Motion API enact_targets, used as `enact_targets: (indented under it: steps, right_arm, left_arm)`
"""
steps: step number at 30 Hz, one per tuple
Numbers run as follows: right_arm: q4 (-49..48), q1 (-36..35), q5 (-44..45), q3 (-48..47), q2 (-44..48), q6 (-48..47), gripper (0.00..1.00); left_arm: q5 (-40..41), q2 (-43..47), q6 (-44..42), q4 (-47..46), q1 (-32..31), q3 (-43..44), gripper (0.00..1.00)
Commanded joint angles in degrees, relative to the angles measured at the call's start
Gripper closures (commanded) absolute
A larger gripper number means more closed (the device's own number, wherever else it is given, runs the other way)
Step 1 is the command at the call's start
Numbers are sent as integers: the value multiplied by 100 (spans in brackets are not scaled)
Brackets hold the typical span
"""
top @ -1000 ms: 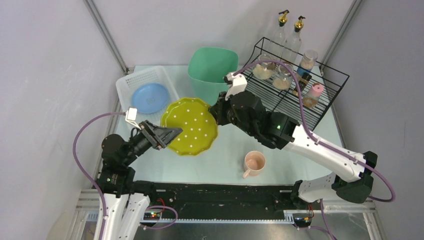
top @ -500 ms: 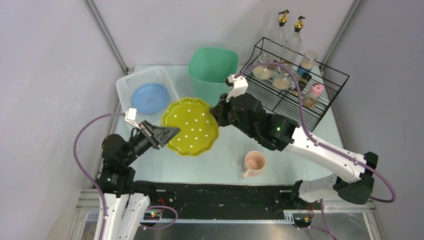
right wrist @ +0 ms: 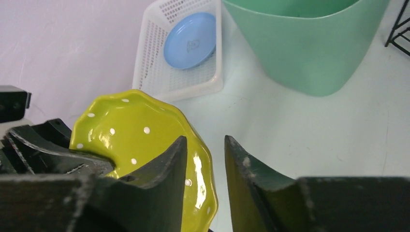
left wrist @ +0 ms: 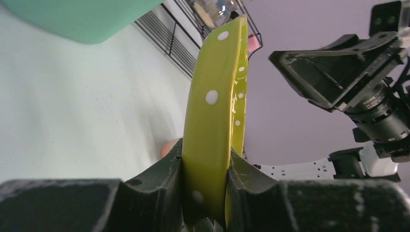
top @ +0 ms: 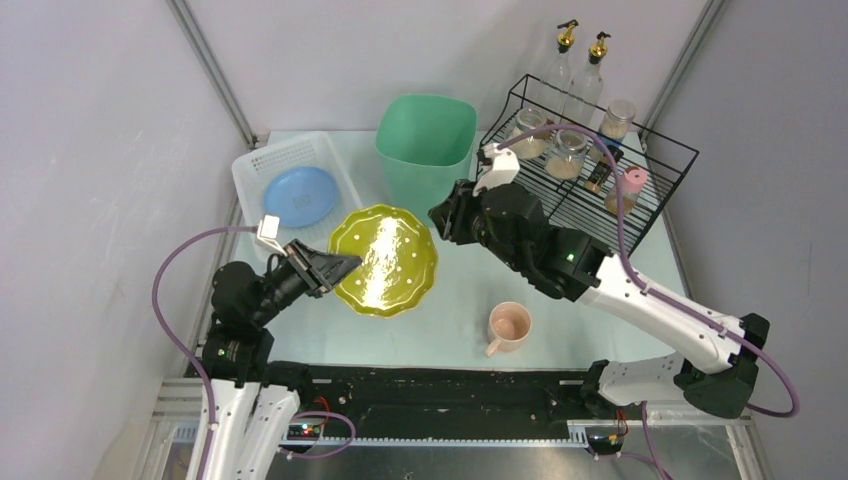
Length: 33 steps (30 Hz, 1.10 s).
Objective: Clear the kitchen counter
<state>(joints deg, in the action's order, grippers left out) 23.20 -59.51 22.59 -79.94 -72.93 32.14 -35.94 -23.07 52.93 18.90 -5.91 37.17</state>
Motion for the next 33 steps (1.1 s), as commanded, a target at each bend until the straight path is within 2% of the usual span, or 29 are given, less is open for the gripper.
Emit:
enact_targets:
  steps: [1, 14, 18, 26, 33]
  right_arm:
    - [-73, 177, 50, 246, 344, 294, 60]
    - [141, 501, 0, 1721, 1364, 665, 56]
    - [197, 496, -15, 2025, 1696, 745, 55]
    - [403, 349, -36, 2368, 2305, 794, 55]
    - [408, 266, -174, 2728, 2856, 852, 55]
  left_arm:
    - [244, -58, 35, -540, -39, 126, 100]
    - [1170, -538, -277, -458, 158, 210, 100]
    - [1642, -741, -386, -318, 647, 348, 100]
    - [1926, -1349, -278, -311, 1897, 649, 100]
    - [2255, -2329, 89, -686, 2175, 1142, 100]
